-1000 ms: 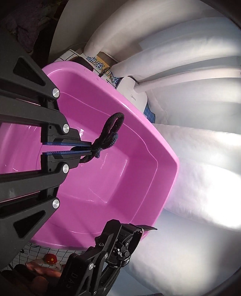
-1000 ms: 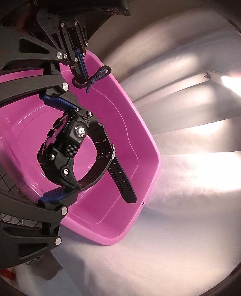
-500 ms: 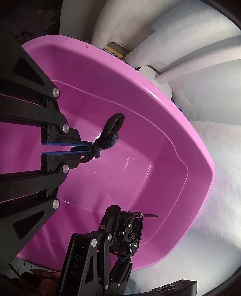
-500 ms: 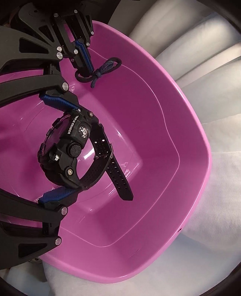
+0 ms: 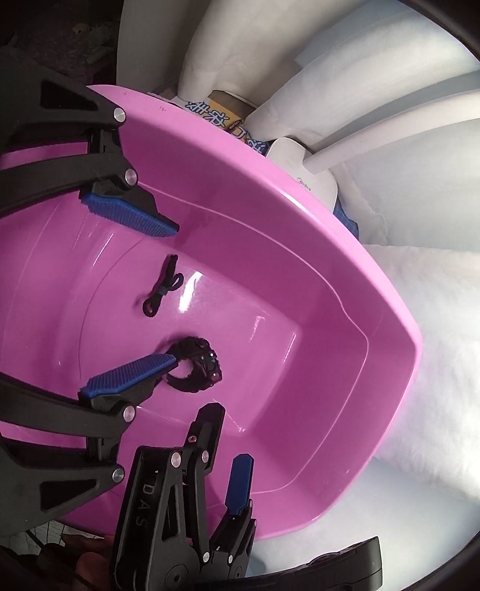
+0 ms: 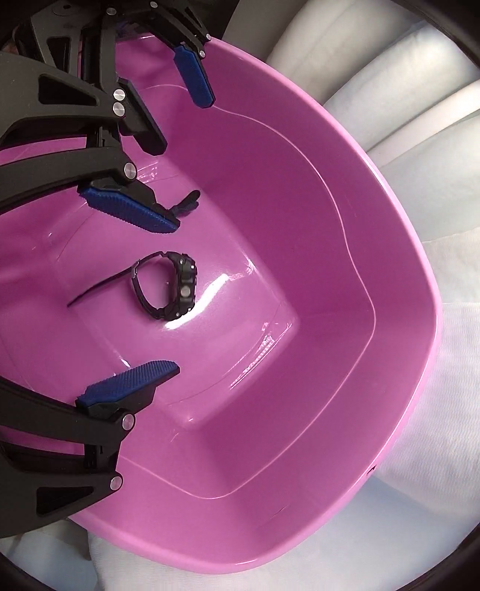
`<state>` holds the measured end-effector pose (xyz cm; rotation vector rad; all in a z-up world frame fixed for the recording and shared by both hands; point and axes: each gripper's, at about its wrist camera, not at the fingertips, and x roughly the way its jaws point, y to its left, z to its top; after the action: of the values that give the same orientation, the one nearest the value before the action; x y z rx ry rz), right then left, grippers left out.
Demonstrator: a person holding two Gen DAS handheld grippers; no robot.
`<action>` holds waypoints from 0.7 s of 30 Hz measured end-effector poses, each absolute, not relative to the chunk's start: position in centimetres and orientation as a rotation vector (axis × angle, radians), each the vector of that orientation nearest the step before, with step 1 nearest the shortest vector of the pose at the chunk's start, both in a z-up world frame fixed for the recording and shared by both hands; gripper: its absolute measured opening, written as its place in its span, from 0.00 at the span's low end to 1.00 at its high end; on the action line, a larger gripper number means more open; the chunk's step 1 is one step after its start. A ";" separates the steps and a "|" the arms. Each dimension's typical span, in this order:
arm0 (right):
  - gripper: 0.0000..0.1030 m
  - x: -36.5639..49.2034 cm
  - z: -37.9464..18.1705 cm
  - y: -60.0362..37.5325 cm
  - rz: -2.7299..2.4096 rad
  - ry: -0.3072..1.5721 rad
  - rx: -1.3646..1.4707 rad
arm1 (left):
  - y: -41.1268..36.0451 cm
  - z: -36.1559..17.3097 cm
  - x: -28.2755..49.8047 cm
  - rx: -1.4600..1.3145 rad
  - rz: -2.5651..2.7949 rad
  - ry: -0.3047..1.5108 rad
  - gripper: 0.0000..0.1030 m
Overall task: Organize jewelry
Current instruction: 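Withdraw both tools from the tub back over the table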
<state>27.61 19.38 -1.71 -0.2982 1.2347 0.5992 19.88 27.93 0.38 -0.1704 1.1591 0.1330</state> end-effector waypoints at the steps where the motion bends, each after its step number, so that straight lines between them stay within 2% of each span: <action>1: 0.67 27.1 -1.5 19.3 0.600 1.233 -0.295 | 27.9 0.5 19.8 -0.161 0.140 1.153 0.71; 11: 0.67 25.7 0.0 17.3 0.587 1.176 -0.293 | 27.8 0.9 18.4 -0.169 0.140 1.157 0.74; 21: 0.67 22.6 3.2 16.0 0.584 1.071 -0.279 | 27.5 3.4 15.8 -0.155 0.167 1.063 0.78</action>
<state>22.65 15.97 3.16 -0.2794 1.0714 0.5840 15.77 27.46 3.42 -0.1548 1.0635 0.1673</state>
